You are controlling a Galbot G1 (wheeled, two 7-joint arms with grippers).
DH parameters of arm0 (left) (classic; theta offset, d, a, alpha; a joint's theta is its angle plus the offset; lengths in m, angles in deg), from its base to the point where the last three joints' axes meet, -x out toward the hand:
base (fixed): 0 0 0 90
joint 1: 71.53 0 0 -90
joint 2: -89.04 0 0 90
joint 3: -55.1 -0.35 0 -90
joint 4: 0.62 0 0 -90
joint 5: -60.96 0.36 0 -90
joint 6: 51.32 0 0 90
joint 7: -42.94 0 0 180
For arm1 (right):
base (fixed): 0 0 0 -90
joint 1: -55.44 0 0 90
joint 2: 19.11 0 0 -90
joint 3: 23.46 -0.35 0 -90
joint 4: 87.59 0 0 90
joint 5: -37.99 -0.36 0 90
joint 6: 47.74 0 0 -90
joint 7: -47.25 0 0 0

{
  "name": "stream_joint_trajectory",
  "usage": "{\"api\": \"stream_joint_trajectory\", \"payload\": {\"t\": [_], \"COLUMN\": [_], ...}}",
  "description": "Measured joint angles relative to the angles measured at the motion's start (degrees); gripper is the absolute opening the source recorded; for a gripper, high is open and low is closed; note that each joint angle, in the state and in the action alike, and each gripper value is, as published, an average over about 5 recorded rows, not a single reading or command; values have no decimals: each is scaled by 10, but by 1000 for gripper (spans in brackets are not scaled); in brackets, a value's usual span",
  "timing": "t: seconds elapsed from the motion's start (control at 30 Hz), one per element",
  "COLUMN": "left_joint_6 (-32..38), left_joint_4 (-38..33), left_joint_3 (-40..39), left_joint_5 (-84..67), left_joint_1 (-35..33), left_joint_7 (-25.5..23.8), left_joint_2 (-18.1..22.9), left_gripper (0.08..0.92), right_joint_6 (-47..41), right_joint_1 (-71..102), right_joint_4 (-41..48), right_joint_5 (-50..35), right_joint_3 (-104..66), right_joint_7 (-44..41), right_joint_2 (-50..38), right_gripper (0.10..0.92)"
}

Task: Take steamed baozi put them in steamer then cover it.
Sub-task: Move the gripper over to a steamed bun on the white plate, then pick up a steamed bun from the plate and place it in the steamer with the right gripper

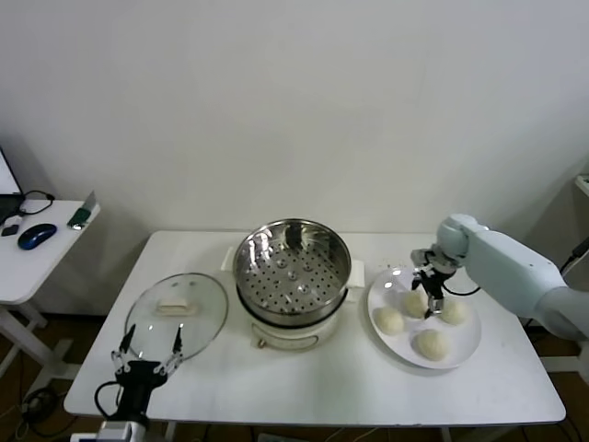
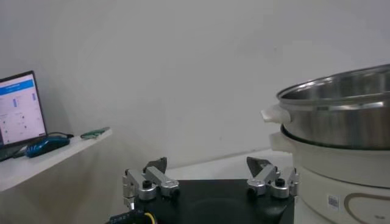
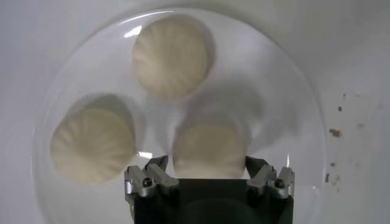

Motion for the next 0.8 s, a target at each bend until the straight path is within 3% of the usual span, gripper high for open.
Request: {"api": "stream_joint_trajectory", "payload": {"t": [0.27,0.8], "left_joint_6": [2,5], "left_joint_4": [-1,-4], "left_joint_3": [1,1], "left_joint_5": [0,-1], "left_joint_1": [-4,-9], "left_joint_7": [0,0], "left_joint_2": [0,0], "left_gripper": [823,823], "right_joint_6": [7,77], "right_joint_1": [-7,-131], "right_joint_4": [5,7], "right_joint_5": [1,-58], "right_joint_3": [0,69], "right_joint_7": [-1,-56], "right_joint_2": [0,28], "right_gripper": [654,653]}}
